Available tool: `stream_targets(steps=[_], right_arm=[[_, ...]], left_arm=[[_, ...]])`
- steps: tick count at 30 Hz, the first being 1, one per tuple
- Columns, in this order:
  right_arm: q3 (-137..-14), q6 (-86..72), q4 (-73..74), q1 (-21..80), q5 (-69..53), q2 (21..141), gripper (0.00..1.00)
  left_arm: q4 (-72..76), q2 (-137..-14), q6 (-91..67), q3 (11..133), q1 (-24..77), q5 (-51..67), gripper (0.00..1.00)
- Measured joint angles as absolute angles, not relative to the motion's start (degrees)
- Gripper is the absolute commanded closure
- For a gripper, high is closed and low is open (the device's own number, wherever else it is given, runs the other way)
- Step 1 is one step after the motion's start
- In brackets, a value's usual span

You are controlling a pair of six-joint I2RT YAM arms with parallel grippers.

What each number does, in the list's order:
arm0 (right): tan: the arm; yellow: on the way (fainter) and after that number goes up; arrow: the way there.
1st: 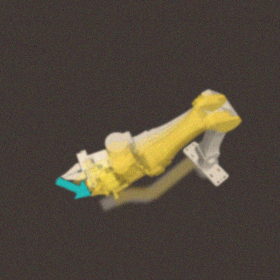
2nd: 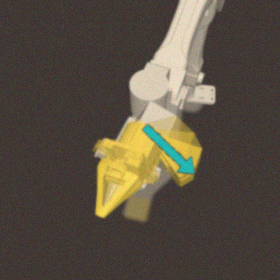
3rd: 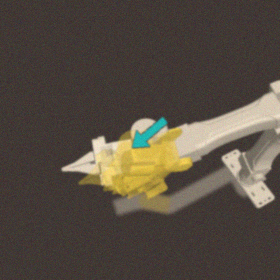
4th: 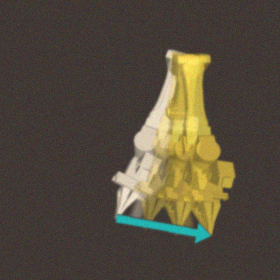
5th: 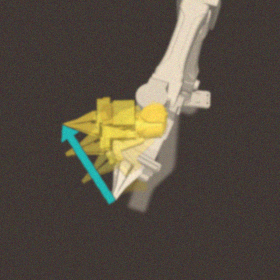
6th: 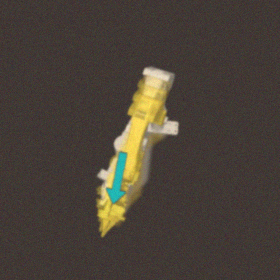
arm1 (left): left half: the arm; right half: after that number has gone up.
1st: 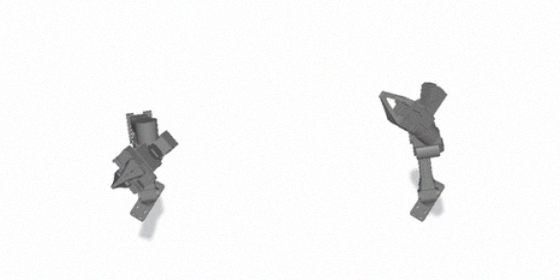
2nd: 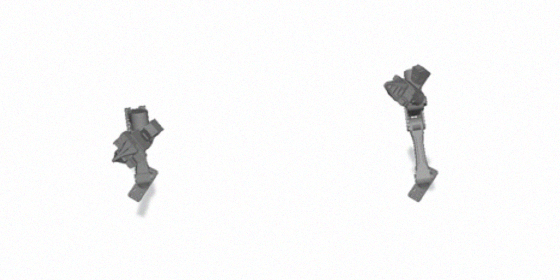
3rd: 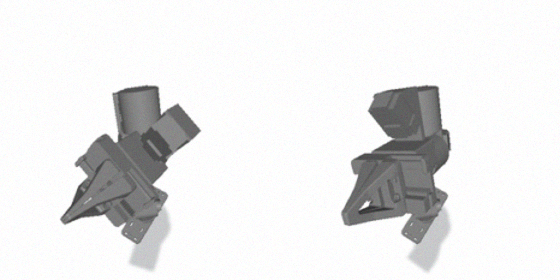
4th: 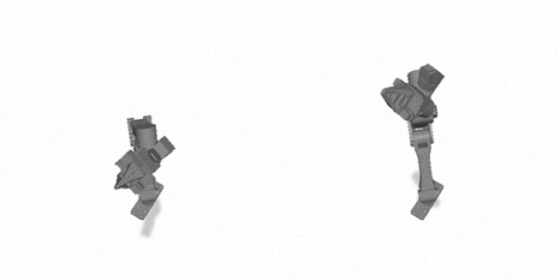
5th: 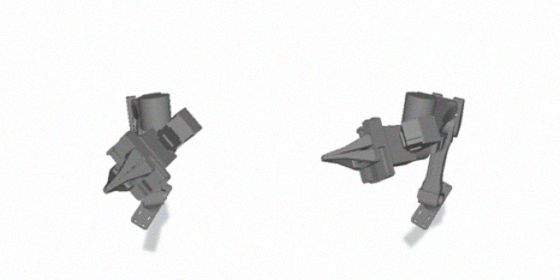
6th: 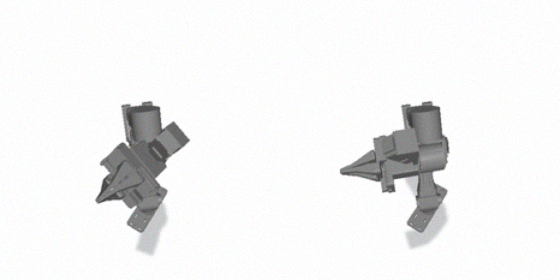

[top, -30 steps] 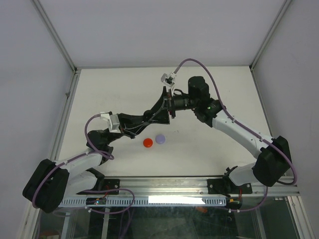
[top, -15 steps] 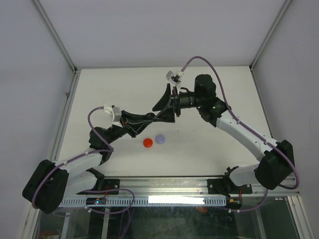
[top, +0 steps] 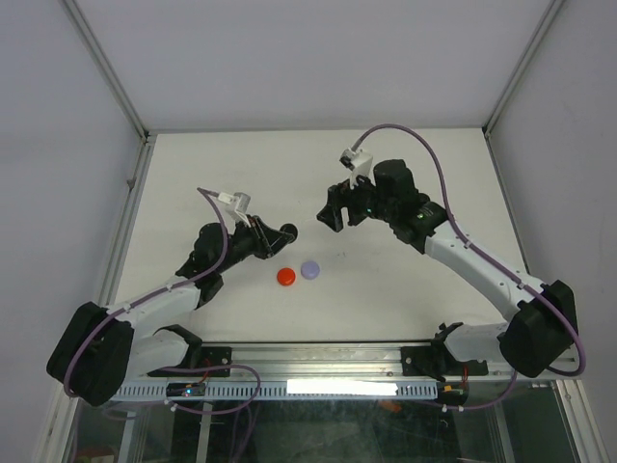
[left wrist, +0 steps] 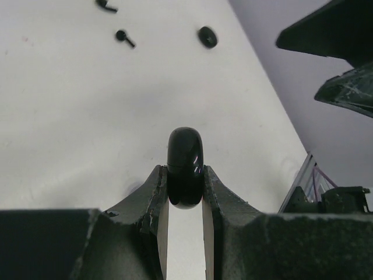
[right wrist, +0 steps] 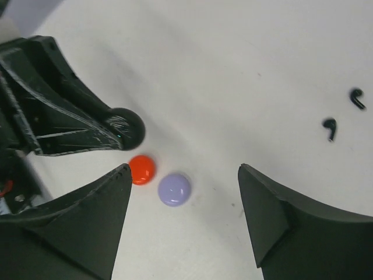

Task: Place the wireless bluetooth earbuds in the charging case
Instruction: Place the charging case at the center of the board.

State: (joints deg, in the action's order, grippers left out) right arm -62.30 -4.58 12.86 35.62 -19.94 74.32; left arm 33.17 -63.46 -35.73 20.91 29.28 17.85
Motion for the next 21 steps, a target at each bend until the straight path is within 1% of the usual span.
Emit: stream_targets(steps=[6,9,15,21], right_arm=[[-57.65,-4.6,15.86,35.33,-7.2,73.54,0.23],[-56.45,-4.64,16.4,35.09,-3.31,73.14,0.23],[-56.25,-4.62,16.6,34.68,0.36,73.03,0.23],[-56.27,-4.82,16.58,34.46,1.34,73.23,0.23]], left_arm=[[23.05,-72.29,-37.36,26.0,29.26,16.01,0.95],[18.92,-77.97,-37.41,30.04,29.26,16.47,0.94],[12.51,-86.32,-36.93,35.62,29.26,17.87,0.87],[6.94,-90.78,-36.56,37.85,29.26,20.14,0.75]])
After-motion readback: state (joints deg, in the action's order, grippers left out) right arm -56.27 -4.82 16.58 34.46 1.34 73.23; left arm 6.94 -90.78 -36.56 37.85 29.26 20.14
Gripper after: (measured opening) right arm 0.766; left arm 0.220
